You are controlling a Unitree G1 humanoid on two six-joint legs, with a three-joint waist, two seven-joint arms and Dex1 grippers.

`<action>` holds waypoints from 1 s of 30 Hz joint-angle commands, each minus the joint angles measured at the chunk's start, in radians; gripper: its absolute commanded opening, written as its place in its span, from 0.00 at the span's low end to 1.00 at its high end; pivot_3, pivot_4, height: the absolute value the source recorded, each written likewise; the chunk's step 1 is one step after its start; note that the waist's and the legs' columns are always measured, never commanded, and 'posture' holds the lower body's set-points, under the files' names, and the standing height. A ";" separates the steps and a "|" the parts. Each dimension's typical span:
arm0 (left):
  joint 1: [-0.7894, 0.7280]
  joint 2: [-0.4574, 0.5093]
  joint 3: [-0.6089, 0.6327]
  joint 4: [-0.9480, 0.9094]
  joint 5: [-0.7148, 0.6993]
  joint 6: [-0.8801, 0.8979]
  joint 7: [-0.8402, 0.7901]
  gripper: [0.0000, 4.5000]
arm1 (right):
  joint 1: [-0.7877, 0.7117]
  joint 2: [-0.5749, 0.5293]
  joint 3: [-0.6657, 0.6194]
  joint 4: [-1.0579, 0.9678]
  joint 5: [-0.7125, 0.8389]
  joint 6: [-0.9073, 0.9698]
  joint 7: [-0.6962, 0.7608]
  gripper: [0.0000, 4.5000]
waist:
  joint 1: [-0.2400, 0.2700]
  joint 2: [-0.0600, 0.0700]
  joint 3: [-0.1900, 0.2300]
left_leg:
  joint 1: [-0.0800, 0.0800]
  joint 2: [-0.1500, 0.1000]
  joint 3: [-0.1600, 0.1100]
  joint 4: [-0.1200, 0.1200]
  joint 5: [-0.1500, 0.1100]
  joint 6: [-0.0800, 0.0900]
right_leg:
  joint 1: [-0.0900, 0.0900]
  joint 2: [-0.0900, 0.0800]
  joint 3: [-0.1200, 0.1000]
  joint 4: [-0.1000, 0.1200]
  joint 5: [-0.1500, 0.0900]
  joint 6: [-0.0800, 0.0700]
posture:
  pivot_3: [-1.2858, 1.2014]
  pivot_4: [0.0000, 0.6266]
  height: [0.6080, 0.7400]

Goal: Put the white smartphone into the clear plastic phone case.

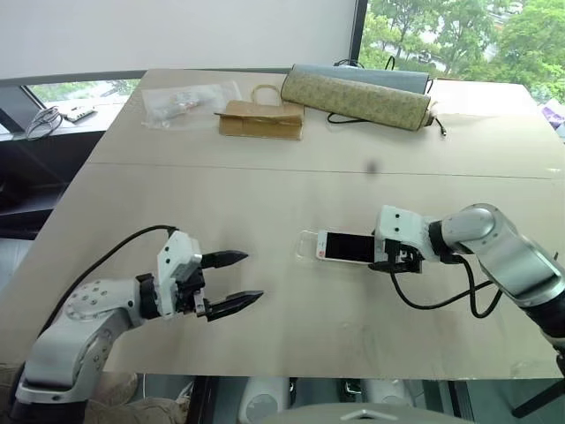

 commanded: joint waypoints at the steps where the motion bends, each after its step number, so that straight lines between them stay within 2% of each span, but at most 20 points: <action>1: 0.010 0.000 0.011 -0.015 0.000 -0.021 0.003 1.00 | -0.011 -0.005 0.023 -0.080 -0.009 0.040 0.008 0.66 | 0.000 0.000 0.000 | 0.000 0.000 0.000 0.000 0.000 0.000 | 0.000 0.000 0.000 0.000 0.000 0.000 | 0.52 0.24 1.00; 16: 0.012 -0.006 -0.004 -0.005 0.017 -0.044 0.008 1.00 | -0.018 0.044 0.076 -0.146 -0.006 0.172 -0.037 0.66 | -0.001 0.000 0.000 | 0.000 0.000 0.000 0.000 0.000 0.000 | 0.000 0.000 0.000 0.000 0.000 0.000 | 0.52 0.24 1.00; 19: 0.013 -0.009 -0.006 -0.003 0.024 -0.051 0.009 1.00 | -0.014 0.045 0.073 -0.152 0.005 0.179 -0.038 0.97 | -0.001 0.000 0.000 | 0.000 0.000 0.000 0.000 0.000 0.000 | 0.000 0.000 0.000 0.000 0.000 0.000 | 0.52 0.24 1.00; 25: -0.002 -0.010 -0.021 0.026 0.051 -0.075 0.003 1.00 | -0.003 0.076 0.017 -0.176 0.073 0.210 -0.047 0.97 | -0.001 0.000 0.000 | 0.000 0.000 0.000 0.000 0.000 0.000 | 0.000 0.000 0.000 0.000 0.000 0.000 | 0.52 0.24 1.00; 30: -0.041 -0.016 -0.050 0.062 0.076 -0.098 0.007 1.00 | -0.008 0.114 -0.111 -0.196 0.190 0.276 -0.051 0.97 | -0.001 0.000 0.000 | 0.000 0.000 0.000 0.000 0.000 0.000 | 0.000 0.000 0.000 0.000 0.000 0.000 | 0.52 0.24 1.00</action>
